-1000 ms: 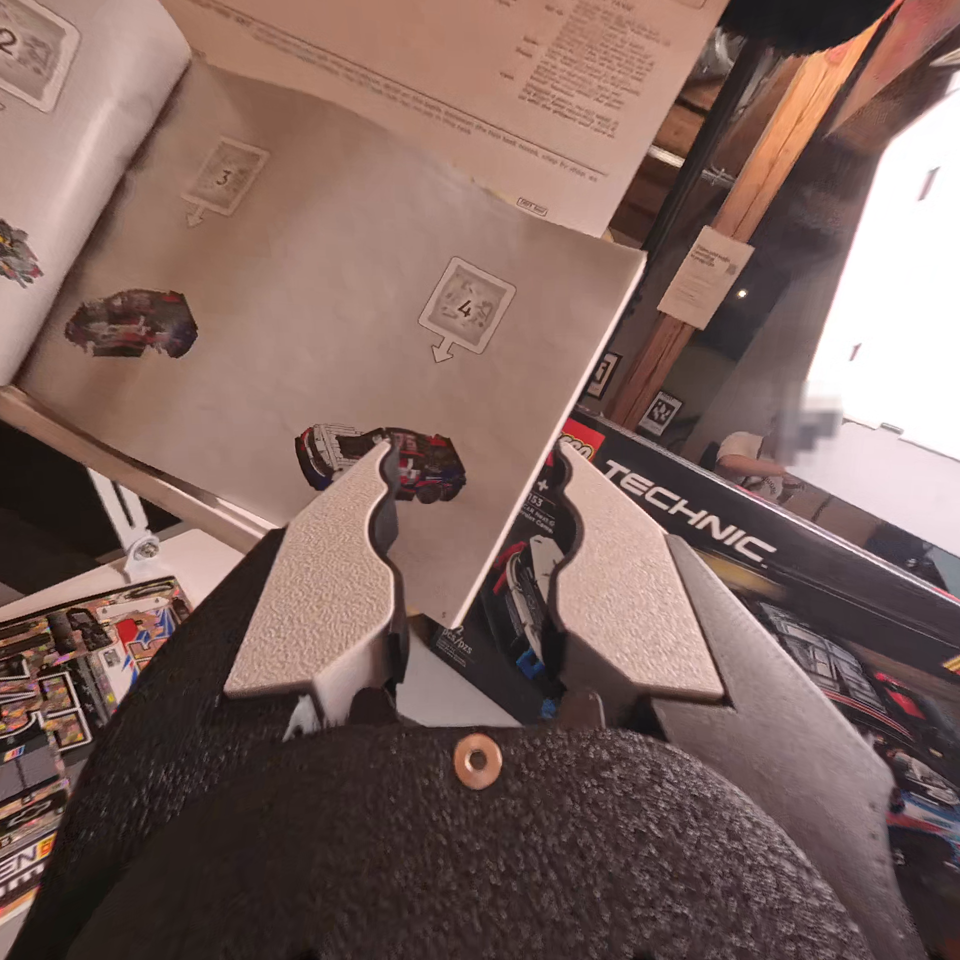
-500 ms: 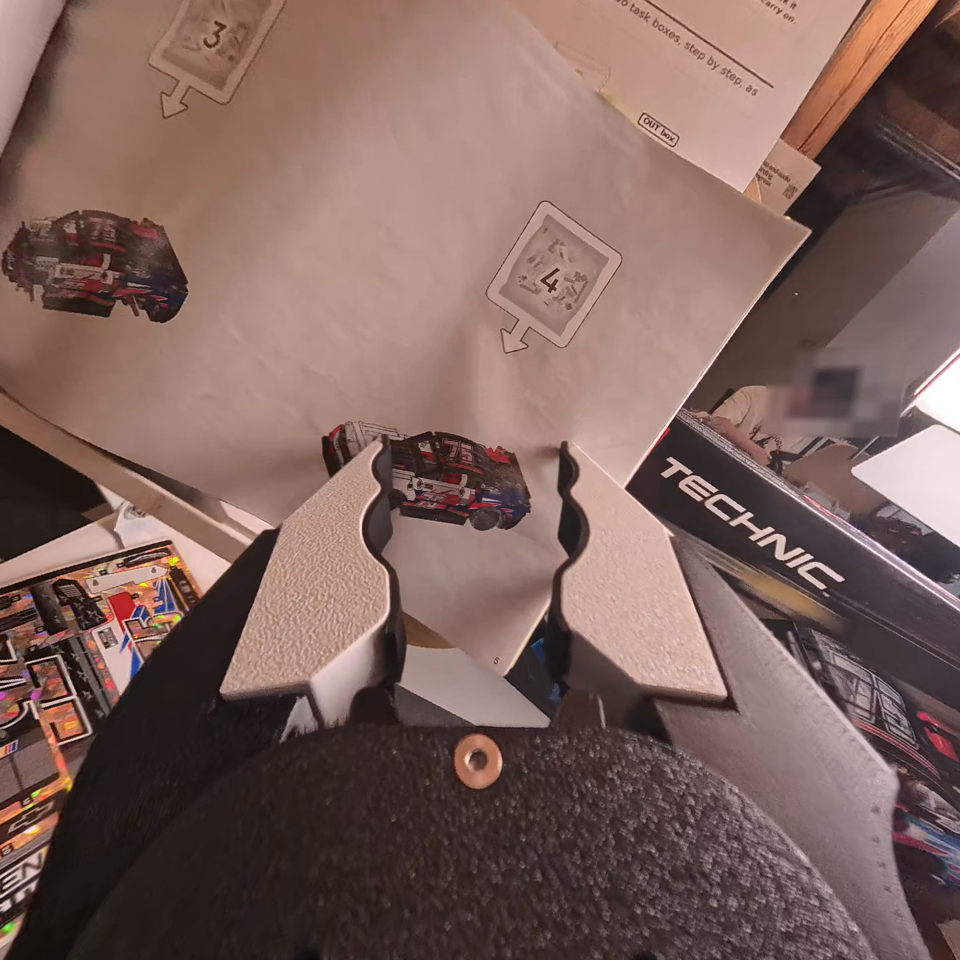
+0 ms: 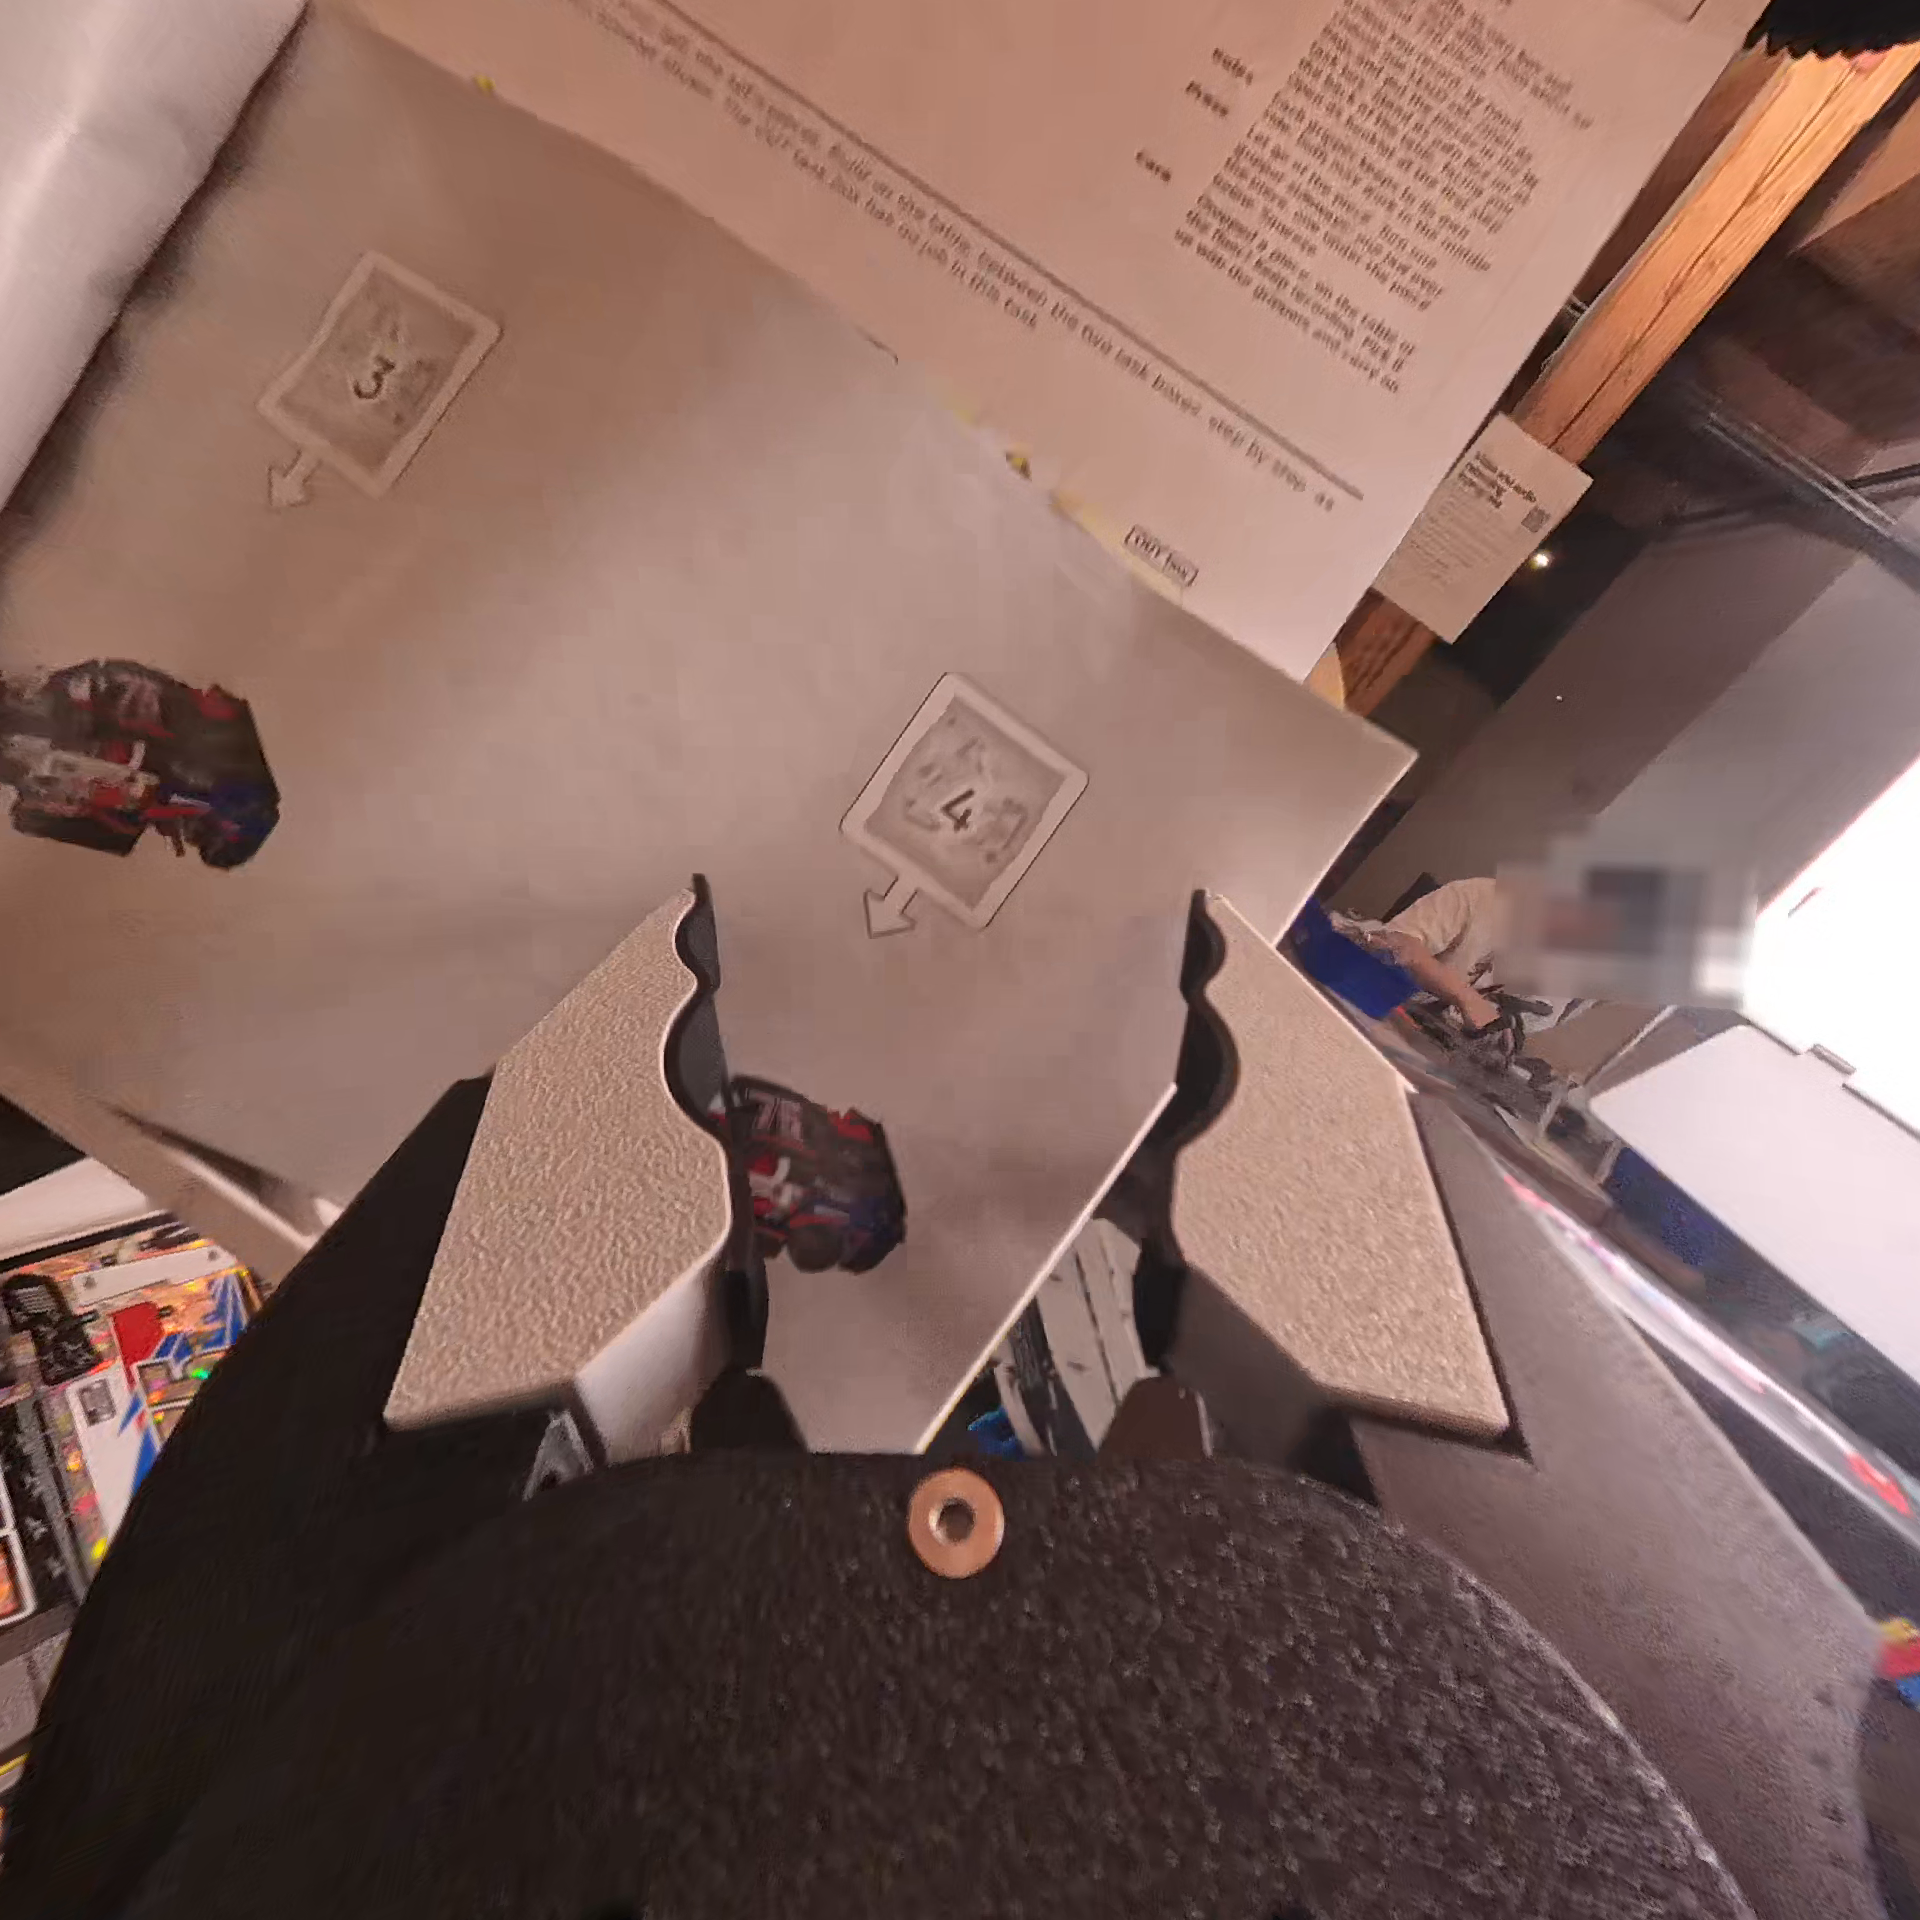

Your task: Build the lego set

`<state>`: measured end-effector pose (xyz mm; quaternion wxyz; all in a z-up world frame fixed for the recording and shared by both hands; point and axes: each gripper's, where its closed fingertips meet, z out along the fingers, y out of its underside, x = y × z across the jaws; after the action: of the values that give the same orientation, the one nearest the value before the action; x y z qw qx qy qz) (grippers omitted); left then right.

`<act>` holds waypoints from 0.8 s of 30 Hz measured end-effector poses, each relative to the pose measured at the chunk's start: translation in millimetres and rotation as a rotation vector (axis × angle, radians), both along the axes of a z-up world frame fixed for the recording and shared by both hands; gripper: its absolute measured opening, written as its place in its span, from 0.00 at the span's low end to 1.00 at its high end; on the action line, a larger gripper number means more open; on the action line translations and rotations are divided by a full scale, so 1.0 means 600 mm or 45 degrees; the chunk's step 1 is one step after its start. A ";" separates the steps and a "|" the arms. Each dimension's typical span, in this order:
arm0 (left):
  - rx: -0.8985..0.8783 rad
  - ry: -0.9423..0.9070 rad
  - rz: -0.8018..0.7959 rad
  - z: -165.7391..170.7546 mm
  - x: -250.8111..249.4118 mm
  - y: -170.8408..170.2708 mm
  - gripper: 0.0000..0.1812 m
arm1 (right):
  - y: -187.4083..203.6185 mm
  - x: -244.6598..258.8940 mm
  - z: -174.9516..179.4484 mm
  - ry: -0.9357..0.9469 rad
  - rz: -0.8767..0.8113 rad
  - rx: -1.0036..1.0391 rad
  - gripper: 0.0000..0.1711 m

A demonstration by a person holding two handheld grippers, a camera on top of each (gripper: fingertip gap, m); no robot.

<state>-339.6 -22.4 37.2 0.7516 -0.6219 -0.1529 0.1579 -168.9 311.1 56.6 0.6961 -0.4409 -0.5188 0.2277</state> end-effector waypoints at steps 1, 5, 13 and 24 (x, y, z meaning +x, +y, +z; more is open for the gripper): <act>0.000 -0.001 0.000 0.000 -0.001 -0.001 0.00 | 0.001 -0.005 0.012 -0.021 0.015 0.005 0.52; 0.005 -0.006 0.000 0.000 -0.004 -0.005 0.00 | 0.020 -0.027 0.019 -0.183 -0.005 0.010 0.58; 0.010 -0.003 -0.003 0.003 -0.004 -0.008 0.00 | 0.039 -0.024 0.031 -0.146 -0.037 -0.038 0.67; 0.015 0.001 -0.010 0.007 -0.002 -0.008 0.00 | 0.031 -0.013 0.021 -0.127 -0.003 0.035 0.38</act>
<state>-340.6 -27.3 41.6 0.7561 -0.6178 -0.1510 0.1545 -176.9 329.9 69.3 0.6756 -0.4429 -0.5555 0.1973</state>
